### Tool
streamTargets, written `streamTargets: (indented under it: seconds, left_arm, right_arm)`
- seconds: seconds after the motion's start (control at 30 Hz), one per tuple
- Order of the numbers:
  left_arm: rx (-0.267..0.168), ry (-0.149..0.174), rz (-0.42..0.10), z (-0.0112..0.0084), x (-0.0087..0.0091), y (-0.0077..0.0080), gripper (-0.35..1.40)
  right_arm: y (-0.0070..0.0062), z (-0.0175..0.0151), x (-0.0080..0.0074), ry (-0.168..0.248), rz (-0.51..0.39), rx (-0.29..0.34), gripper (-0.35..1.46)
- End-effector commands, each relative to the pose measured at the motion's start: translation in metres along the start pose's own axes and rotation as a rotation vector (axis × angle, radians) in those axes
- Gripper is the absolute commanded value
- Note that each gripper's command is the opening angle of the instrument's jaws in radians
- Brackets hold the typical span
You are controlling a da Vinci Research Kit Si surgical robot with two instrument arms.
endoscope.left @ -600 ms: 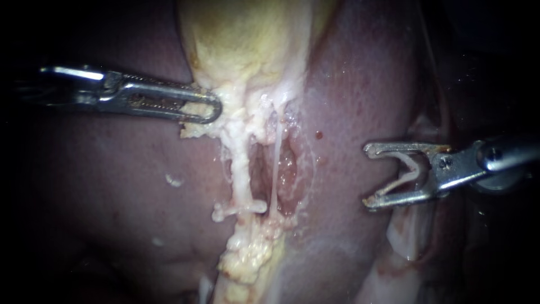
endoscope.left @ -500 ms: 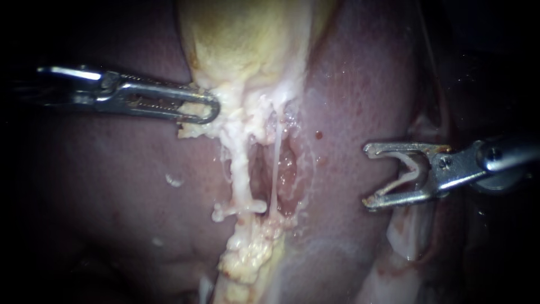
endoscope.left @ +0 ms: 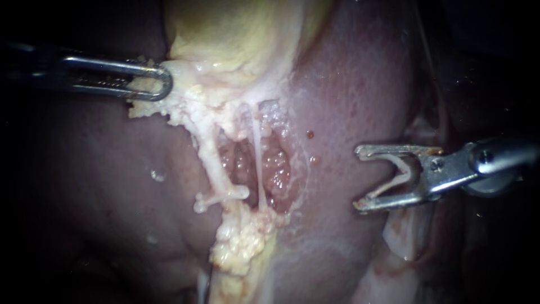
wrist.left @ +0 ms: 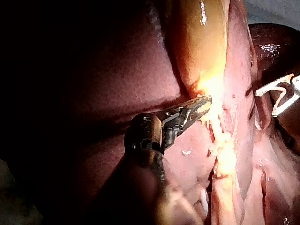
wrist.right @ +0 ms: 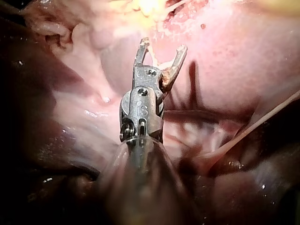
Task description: Clipping second clip left tube
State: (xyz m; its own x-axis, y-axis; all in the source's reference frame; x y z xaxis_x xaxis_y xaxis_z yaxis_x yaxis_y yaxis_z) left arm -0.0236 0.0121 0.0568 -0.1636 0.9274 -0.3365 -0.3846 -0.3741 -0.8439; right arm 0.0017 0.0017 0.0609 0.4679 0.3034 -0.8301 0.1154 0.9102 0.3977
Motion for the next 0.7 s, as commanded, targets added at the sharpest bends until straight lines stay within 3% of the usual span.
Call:
streamTargets:
  seconds: [0.03, 0.3, 0.57, 0.7]
  left_arm:
    - [0.002, 0.001, 0.001, 0.0002, -0.0001, 0.0000, -0.35]
    - [0.010, 0.006, -0.001, 0.0005, -0.0003, 0.0008, -0.35]
    - [0.007, 0.004, 0.004, 0.0006, -0.0004, 0.0012, -0.35]
    - [0.005, 0.003, 0.005, 0.0007, -0.0005, 0.0013, -0.35]
  right_arm:
    - [-0.0002, 0.0007, 0.0003, 0.001, -0.003, 0.019, 0.50]
    - [-0.0003, 0.0060, 0.0021, 0.074, 0.087, 0.083, 0.50]
    - [0.0007, 0.0101, 0.0034, 0.143, 0.153, 0.128, 0.50]
    - [0.0016, 0.0113, 0.0033, 0.164, 0.174, 0.143, 0.50]
